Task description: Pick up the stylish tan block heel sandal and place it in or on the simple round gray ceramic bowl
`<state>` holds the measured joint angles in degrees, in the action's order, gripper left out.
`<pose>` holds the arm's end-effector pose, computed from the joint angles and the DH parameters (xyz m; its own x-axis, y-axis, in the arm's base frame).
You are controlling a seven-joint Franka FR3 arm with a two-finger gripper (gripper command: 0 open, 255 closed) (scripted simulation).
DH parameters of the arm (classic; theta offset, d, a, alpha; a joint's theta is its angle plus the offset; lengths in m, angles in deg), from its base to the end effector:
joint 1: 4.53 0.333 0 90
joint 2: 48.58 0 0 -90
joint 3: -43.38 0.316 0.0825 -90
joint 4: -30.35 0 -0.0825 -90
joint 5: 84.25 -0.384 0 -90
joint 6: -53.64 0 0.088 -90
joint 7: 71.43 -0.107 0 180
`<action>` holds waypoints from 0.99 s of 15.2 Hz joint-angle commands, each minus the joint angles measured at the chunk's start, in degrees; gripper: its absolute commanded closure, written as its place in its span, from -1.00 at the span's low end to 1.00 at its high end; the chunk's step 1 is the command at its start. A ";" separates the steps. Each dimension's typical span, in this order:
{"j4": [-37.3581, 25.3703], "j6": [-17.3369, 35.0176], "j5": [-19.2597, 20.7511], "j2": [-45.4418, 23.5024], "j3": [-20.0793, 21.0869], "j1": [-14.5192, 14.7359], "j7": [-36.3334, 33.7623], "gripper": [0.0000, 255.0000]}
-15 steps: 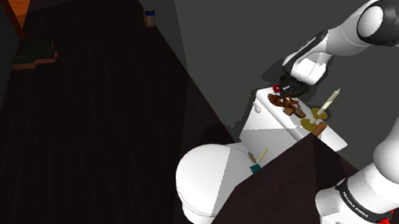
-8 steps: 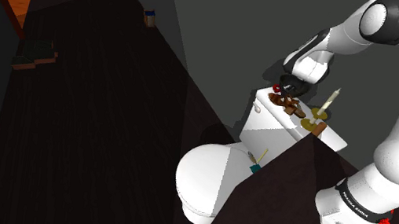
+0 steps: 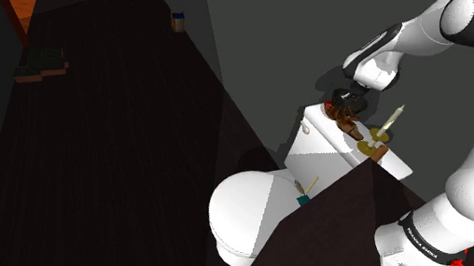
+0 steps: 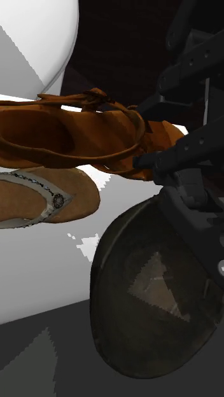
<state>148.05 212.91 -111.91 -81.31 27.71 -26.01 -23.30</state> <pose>0.4710 -0.3795 0.1812 0.9641 -0.1787 0.1966 -0.1944 -0.9789 0.0634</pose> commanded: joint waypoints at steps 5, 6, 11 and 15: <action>0.87 -2.99 2.37 3.76 -2.47 1.93 -2.01 1.00; 0.98 -3.51 2.80 4.39 -2.88 2.24 -2.36 1.00; 1.34 -6.18 5.08 7.46 -4.83 3.72 -4.16 1.00; 1.40 -8.39 6.99 9.83 -6.26 4.79 -5.62 1.00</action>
<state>149.62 205.19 -105.40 -72.00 21.79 -21.40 -28.60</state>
